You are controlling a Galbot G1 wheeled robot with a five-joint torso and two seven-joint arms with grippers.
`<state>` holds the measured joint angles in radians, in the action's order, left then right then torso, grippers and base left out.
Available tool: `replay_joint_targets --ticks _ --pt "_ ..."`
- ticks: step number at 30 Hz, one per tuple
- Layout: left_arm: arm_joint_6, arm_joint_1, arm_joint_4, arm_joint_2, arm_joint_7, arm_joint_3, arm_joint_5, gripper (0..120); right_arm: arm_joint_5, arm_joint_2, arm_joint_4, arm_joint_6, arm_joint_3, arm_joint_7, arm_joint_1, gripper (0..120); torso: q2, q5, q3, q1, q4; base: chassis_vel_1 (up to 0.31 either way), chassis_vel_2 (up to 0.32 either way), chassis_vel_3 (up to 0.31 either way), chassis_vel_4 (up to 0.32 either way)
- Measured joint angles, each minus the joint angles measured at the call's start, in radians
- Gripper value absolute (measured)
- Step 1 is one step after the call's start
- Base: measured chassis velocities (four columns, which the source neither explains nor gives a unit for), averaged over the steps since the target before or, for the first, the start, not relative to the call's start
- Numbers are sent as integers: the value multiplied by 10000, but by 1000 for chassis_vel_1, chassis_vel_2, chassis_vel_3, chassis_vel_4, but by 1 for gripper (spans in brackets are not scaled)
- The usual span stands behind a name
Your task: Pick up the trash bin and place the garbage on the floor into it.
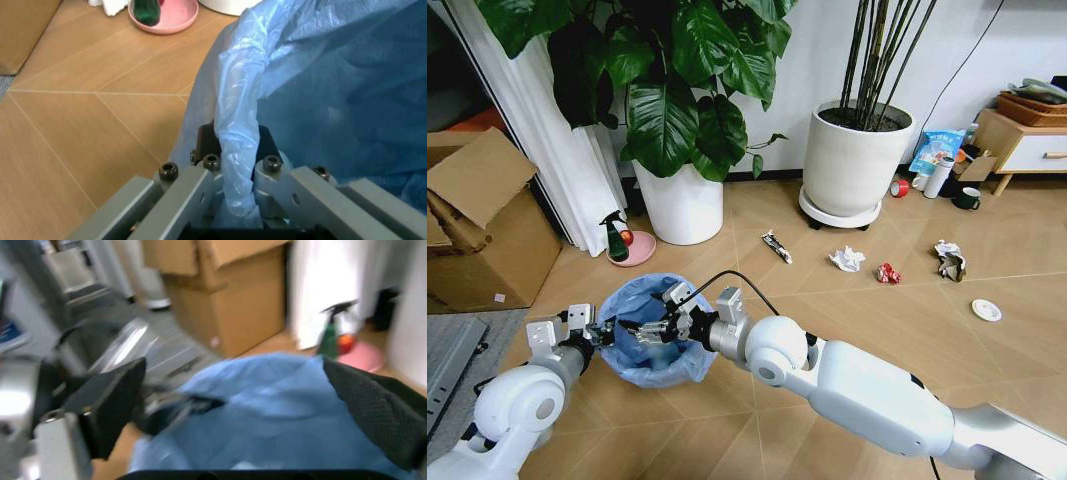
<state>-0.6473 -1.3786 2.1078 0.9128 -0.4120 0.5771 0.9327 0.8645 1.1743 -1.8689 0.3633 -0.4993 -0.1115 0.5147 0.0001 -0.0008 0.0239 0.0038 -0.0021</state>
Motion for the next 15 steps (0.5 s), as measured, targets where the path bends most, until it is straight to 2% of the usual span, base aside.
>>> replay_joint_targets --ticks 3,11,15 --pt "11 -105 94 6 0 84 -16 0 -335 -168 -56 132 626 -271 234 100 0 1 1 0 1 0 0 0 0" --pt "102 -358 173 81 69 466 -183 0 -1216 -1801 -290 165 3225 -391 1666 100 0 4 0 0 -3 0 0 0 0" --pt "134 -368 151 130 97 522 -247 0 -1637 -2191 -294 97 4255 -214 2655 100 0 3 0 0 -3 0 0 0 0"
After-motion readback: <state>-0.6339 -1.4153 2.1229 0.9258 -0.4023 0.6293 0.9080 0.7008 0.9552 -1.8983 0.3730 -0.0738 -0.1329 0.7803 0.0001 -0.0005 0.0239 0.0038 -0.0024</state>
